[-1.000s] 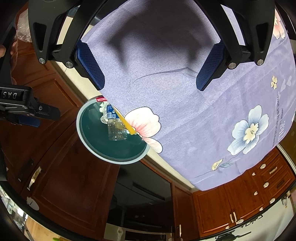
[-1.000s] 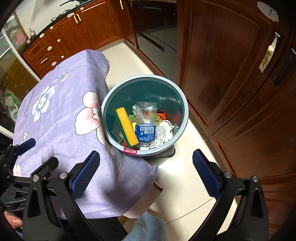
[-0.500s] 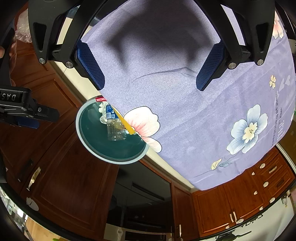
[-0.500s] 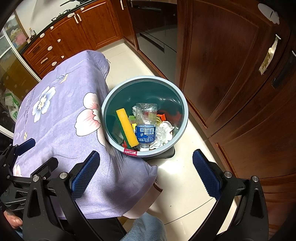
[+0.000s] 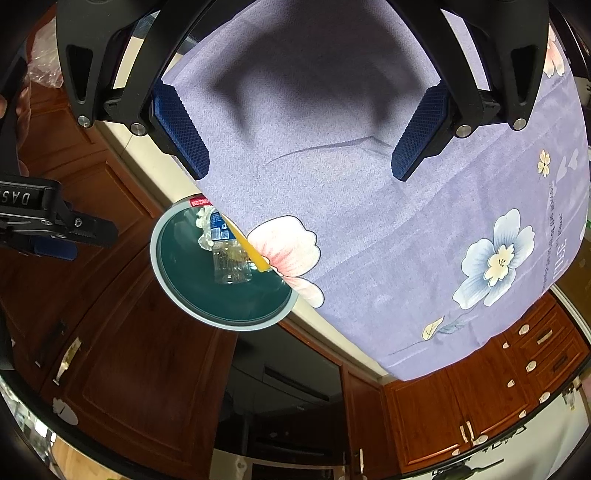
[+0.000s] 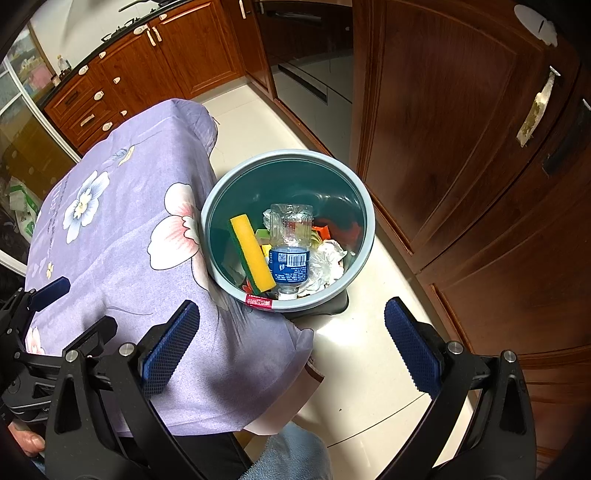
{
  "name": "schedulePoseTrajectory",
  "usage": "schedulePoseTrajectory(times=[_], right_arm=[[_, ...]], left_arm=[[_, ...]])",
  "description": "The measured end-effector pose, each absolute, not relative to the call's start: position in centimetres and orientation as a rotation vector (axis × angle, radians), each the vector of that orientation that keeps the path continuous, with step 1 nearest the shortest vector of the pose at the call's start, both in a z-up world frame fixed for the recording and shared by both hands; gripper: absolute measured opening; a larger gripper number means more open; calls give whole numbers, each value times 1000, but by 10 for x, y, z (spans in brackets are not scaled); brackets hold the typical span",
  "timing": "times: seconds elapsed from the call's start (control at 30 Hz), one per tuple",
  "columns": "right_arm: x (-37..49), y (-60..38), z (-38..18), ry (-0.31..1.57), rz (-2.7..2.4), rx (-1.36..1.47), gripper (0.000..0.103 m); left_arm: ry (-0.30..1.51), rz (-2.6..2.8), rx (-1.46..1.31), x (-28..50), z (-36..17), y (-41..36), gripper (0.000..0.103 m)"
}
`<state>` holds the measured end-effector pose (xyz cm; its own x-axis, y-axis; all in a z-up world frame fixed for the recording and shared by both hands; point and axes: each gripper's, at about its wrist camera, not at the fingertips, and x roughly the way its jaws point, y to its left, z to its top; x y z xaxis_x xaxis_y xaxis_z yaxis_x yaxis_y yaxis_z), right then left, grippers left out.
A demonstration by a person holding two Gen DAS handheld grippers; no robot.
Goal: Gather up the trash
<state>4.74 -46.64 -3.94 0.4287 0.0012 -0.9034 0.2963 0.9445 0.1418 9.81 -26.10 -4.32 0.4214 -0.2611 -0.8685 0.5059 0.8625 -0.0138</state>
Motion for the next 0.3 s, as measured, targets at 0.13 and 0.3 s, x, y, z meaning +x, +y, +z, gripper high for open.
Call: schedulePoseTrajectory(times=[0.13,0.3], right_arm=[[46,-467,-39,1117,-191,293,96],[45,-466,-38,1113,-197,286,96]], left_arm=[[1041,-485,261,99,-45,-260,99],[1060,-480,250,100,-49,-256,99]])
